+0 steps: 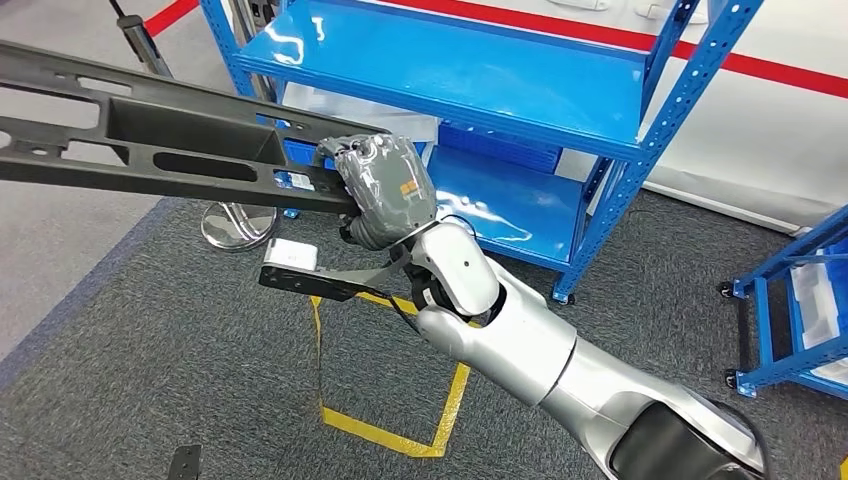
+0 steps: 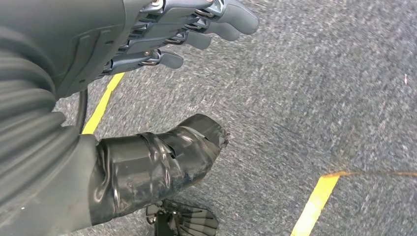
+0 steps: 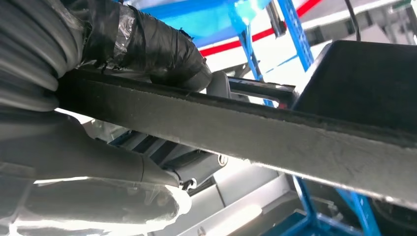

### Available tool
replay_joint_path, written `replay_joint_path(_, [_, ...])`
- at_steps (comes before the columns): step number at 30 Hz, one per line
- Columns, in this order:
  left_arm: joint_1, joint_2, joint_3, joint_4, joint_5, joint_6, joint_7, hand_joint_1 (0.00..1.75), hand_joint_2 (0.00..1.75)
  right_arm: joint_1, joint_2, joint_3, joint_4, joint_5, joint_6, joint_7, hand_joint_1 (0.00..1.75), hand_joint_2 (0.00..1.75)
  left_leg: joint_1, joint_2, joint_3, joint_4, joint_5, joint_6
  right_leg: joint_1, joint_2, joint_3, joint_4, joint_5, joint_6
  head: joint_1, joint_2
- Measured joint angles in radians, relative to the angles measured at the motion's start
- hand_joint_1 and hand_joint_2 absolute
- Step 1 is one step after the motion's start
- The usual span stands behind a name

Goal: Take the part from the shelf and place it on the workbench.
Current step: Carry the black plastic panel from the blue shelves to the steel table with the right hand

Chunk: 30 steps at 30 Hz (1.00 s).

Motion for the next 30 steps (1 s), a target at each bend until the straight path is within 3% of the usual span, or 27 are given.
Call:
replay_joint_path(1, [0.0,0.0,0.0,0.0,0.0,-0.001,-0.001,0.0,1.75,0.003,-0.003,0.0,-0.001,0.0,0.001,0.0,1.75,1.75,0.0,-0.011,-0.001,0.001,0.001,0.0,-0.001,0.002,0.005,-0.01,0.02,-0.001,0.0,0.0])
replay_joint_path(2, [0.001,0.0,0.0,0.0,0.0,-0.001,-0.001,0.0,1.75,0.005,-0.006,0.0,-0.003,0.0,0.002,0.001,1.75,1.75,0.001,-0.023,-0.001,0.004,0.001,-0.001,-0.002,0.008,0.028,-0.058,0.055,-0.003,0.0,0.0])
replay_joint_path(4, [0.0,0.001,0.0,0.0,0.0,-0.002,-0.001,0.0,1.75,0.005,-0.01,0.0,-0.008,0.0,0.002,0.001,1.75,1.75,0.001,-0.044,-0.006,0.01,0.001,-0.006,-0.006,0.048,0.085,-0.189,0.118,-0.009,0.0,0.0])
replay_joint_path(6, [-0.002,0.002,0.0,0.0,0.0,-0.002,-0.001,0.0,1.75,0.004,-0.013,0.0,-0.015,0.001,0.002,0.001,1.75,1.75,0.003,-0.062,-0.02,0.016,0.006,-0.018,-0.008,0.078,0.114,-0.259,0.133,-0.012,-0.001,0.0])
replay_joint_path(8, [-0.001,0.004,0.0,0.0,0.001,-0.002,-0.002,0.0,1.75,0.004,-0.014,-0.001,-0.019,0.001,0.002,0.001,1.75,1.75,0.008,-0.079,-0.031,0.013,0.016,-0.033,-0.005,0.066,0.116,-0.27,0.133,-0.018,0.0,0.0])
replay_joint_path(9, [0.002,0.005,0.0,0.0,0.0,-0.001,-0.003,0.0,1.75,0.005,-0.015,-0.001,-0.021,0.002,0.003,0.001,1.75,1.75,0.009,-0.076,-0.036,0.013,0.016,-0.04,-0.005,0.056,0.116,-0.274,0.137,-0.023,-0.001,0.0])
replay_joint_path(11, [0.004,0.006,0.0,0.0,0.0,0.006,-0.004,0.0,1.75,0.004,-0.015,-0.001,-0.024,0.008,0.004,0.001,1.75,1.75,0.008,-0.045,-0.057,0.057,-0.013,-0.049,-0.008,0.035,0.118,-0.284,0.146,-0.035,-0.005,0.0])
replay_joint_path(13, [0.0,0.007,0.0,0.0,-0.001,0.022,-0.004,0.0,1.75,0.003,-0.015,-0.001,-0.029,0.013,0.005,0.001,1.75,1.75,0.006,-0.008,-0.108,0.176,-0.074,-0.055,-0.005,0.013,0.118,-0.286,0.148,-0.039,-0.01,0.0])
replay_joint_path(15, [-0.001,0.009,0.0,0.0,-0.001,0.035,-0.004,0.0,1.75,0.004,-0.015,-0.001,-0.031,0.015,0.006,0.001,1.75,1.75,0.006,0.002,-0.151,0.278,-0.106,-0.057,-0.001,-0.01,0.116,-0.283,0.147,-0.04,-0.01,0.0])
replay_joint_path(16, [-0.001,0.009,0.0,0.0,-0.001,0.039,-0.004,0.0,1.75,0.004,-0.015,-0.001,-0.031,0.015,0.006,0.001,1.75,1.75,0.006,0.005,-0.15,0.28,-0.096,-0.056,0.0,-0.021,0.115,-0.282,0.147,-0.04,-0.01,0.0])
replay_joint_path(17, [0.0,0.01,0.0,0.0,-0.001,0.041,-0.005,0.0,1.75,0.004,-0.015,-0.001,-0.031,0.016,0.005,0.001,1.75,1.75,0.005,0.01,-0.129,0.244,-0.072,-0.053,0.002,-0.031,0.114,-0.281,0.146,-0.041,-0.01,0.0])
replay_joint_path(18, [0.0,0.011,0.0,0.0,-0.002,0.042,-0.008,0.0,1.75,0.004,-0.015,-0.001,-0.031,0.016,0.003,0.0,1.75,1.75,0.004,0.022,-0.093,0.178,-0.04,-0.049,0.003,-0.041,0.114,-0.28,0.145,-0.04,-0.01,0.0])
replay_joint_path(20, [-0.003,0.014,0.0,0.0,-0.004,0.043,-0.018,0.0,1.75,0.0,-0.015,-0.001,-0.031,0.015,-0.001,-0.001,1.75,1.75,-0.009,0.058,-0.028,0.054,-0.005,-0.035,0.01,-0.059,0.113,-0.279,0.143,-0.036,-0.01,0.0])
replay_joint_path(22, [-0.006,0.016,0.0,0.0,-0.004,0.044,-0.033,0.0,1.75,-0.004,-0.016,-0.003,-0.031,0.012,-0.005,-0.005,1.75,1.75,-0.018,0.068,-0.012,0.014,-0.002,-0.022,0.016,-0.075,0.111,-0.279,0.143,-0.029,-0.009,0.0])
replay_joint_path(24, [-0.005,0.016,0.0,0.0,-0.003,0.045,-0.043,0.0,1.75,-0.005,-0.016,-0.005,-0.03,0.008,-0.008,-0.01,1.75,1.75,-0.016,0.049,-0.016,0.01,0.004,-0.011,0.018,-0.089,0.111,-0.28,0.142,-0.021,-0.008,0.0])
replay_joint_path(26, [-0.002,0.015,0.0,0.0,-0.002,0.046,-0.047,0.0,1.75,-0.006,-0.017,-0.006,-0.028,0.001,-0.011,-0.016,1.75,1.75,-0.01,0.033,-0.016,0.003,0.011,-0.002,0.015,-0.068,0.099,-0.25,0.116,-0.01,-0.008,0.0])
replay_joint_path(28, [-0.003,0.015,0.0,0.0,-0.003,0.046,-0.05,0.0,1.75,-0.006,-0.019,-0.008,-0.026,-0.005,-0.015,-0.019,1.75,1.75,-0.007,0.017,-0.019,0.0,0.017,0.004,0.01,-0.024,0.053,-0.143,0.053,-0.002,-0.006,0.0])
replay_joint_path(30, [-0.003,0.014,0.0,0.0,-0.01,0.045,-0.053,0.0,1.75,0.0,-0.027,-0.008,-0.029,-0.008,-0.015,-0.009,1.75,1.75,-0.007,-0.003,-0.024,0.001,0.019,0.008,0.009,-0.005,0.001,-0.026,0.011,-0.003,-0.006,0.0])
